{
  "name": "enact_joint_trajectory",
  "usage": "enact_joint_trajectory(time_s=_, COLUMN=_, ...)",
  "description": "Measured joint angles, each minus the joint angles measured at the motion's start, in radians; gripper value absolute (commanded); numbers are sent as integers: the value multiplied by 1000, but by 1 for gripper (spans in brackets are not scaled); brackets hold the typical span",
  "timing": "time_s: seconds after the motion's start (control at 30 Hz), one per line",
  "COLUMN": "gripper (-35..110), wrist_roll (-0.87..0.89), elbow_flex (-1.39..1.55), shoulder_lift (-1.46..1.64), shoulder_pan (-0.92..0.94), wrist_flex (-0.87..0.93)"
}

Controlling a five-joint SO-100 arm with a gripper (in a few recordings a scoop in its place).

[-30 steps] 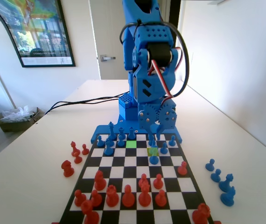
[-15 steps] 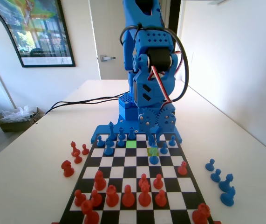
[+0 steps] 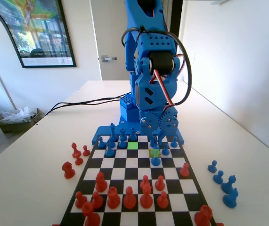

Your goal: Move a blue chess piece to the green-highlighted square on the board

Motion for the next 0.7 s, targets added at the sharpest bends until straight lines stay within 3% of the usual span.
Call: enact_joint_trajectory(time_s=0.7, gripper=1, wrist_roll=-9, elbow_flex=-25, shoulder_lift=-5, shoulder_pan=17, wrist_flex=-12)
